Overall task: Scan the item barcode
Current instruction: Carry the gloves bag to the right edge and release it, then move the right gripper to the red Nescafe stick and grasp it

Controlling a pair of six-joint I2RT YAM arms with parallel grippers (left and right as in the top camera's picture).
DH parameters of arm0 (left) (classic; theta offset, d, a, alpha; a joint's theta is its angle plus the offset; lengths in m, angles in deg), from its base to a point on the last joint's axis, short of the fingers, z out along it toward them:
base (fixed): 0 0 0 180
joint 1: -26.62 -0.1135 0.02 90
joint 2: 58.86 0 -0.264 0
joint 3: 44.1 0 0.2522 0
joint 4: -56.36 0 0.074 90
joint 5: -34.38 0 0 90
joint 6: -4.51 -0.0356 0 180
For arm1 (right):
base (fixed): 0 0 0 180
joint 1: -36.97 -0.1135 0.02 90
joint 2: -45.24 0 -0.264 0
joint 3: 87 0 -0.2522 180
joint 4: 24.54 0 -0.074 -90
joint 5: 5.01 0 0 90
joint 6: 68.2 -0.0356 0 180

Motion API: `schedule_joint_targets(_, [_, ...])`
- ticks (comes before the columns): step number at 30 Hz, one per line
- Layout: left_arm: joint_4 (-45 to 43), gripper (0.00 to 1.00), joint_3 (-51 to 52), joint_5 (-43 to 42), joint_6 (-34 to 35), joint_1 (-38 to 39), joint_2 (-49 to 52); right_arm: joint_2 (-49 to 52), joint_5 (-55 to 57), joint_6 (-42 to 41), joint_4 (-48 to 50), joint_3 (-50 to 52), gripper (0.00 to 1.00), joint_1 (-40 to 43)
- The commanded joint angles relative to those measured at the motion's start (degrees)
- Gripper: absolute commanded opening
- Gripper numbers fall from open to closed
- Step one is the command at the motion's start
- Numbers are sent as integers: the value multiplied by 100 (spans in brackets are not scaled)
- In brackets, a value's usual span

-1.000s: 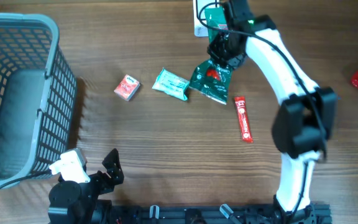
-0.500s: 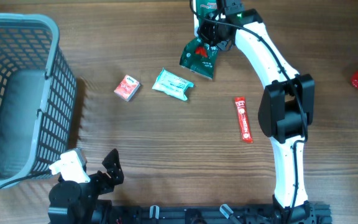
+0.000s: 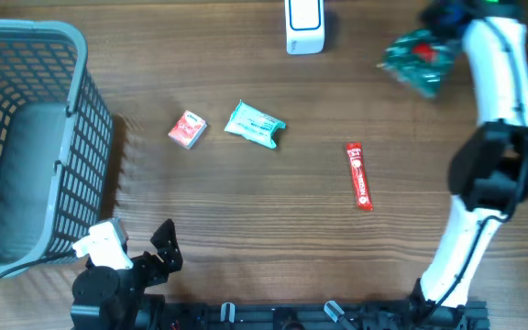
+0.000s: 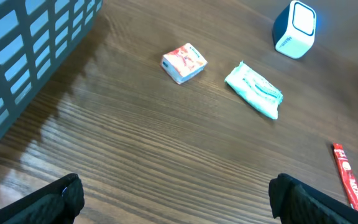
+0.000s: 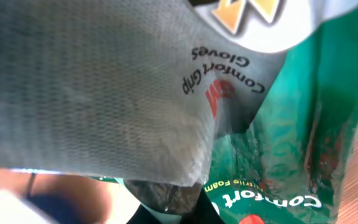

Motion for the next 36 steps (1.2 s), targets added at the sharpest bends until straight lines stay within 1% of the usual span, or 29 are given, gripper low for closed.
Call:
schedule_joint_targets(1, [-9, 100, 7, -24, -114, -37, -24, 393, 686, 308, 195, -15, 13, 654])
schedule_joint_targets(4, [-9, 100, 7, -24, -114, -37, -24, 658, 664, 321, 179, -15, 22, 1139])
schedule_joint_targets(5, [-9, 100, 7, -24, -114, -37, -24, 680, 612, 468, 179, -17, 29, 1250])
schedule_joint_targets(6, [-9, 100, 7, -24, -114, -37, -24, 658, 459, 682, 177, -52, 44, 1329])
schedule_joint_targets(7, [-9, 100, 7, -24, -111, -37, -24, 581, 234, 898, 101, -166, 71, 1405])
schedule_joint_targets(8, [-9, 100, 7, -24, -114, -37, -24, 474, 142, 890, -61, -328, 94, 1449])
schedule_joint_targets(9, [-9, 100, 7, -24, -111, -37, -24, 354, 92, 894, -286, -529, 100, 1471])
schedule_joint_targets(12, [-9, 100, 7, -24, -114, -37, -24, -214, -254, 844, -1276, -955, 100, 1443])
schedule_joint_targets(13, [-9, 100, 7, -24, -114, -37, -24, -490, -479, 608, -1670, -960, 99, 1390])
schedule_joint_targets(14, [-9, 100, 7, -24, -111, -37, -24, -774, -680, 151, -2297, -960, 100, 1268])
schedule_joint_targets(16, [-9, 100, 7, -24, -114, -37, -24, -997, -935, -310, -3169, -960, 99, 1029])
schedule_joint_targets(19, [-9, 100, 7, -24, -114, -37, -24, -1043, -1158, -168, -4271, -918, 100, 496])
schedule_joint_targets(20, [-9, 100, 7, -24, -114, -37, -24, -1043, -1388, 686, -4273, -774, 100, 227])
schedule_joint_targets(21, [-9, 100, 7, -24, -114, -37, -24, -1043, -1628, 1357, -4273, -669, 94, 17])
schedule_joint_targets(22, [-9, 100, 7, -24, -114, -37, -24, -1043, -2035, 2133, -4273, -431, 94, -352])
schedule_joint_targets(24, [-9, 100, 7, -24, -114, -37, -24, -1043, -1987, 2597, -4273, -92, 94, -866])
schedule_joint_targets(25, [-9, 100, 7, -24, -114, -37, -24, -1043, -1657, 2726, -4275, 120, 91, -1126])
schedule_joint_targets(26, [-9, 100, 7, -24, -114, -37, -24, -1045, -1335, 2712, -4275, 323, 87, -1353])
schedule_joint_targets(29, [-9, 100, 7, -24, -114, -37, -24, -1152, -686, 2662, -4275, 1266, 87, -2057])
schedule_joint_targets(31, [-9, 100, 7, -24, -114, -37, -24, -1381, -229, 2306, -4275, 2017, 87, -2459])
schedule_joint_targets(32, [-9, 100, 7, -24, -114, -37, -24, -1569, 127, 1906, -4236, 2474, 86, -2636])
schedule_joint_targets(33, [-9, 100, 7, -24, -114, -37, -24, -1768, 352, 1617, -4105, 2874, 87, -2741])
schedule_joint_targets(34, [-9, 100, 7, -24, -114, -37, -24, -1934, 413, 1515, -3906, 3204, 87, -2787])
schedule_joint_targets(35, [-9, 100, 7, -24, -114, -37, -24, -2291, 393, 1381, -3279, 3950, 75, -2793])
schedule_joint_targets(36, [-9, 100, 7, -24, -114, -37, -24, -2409, 411, 1342, -2914, 4336, 70, -2782])
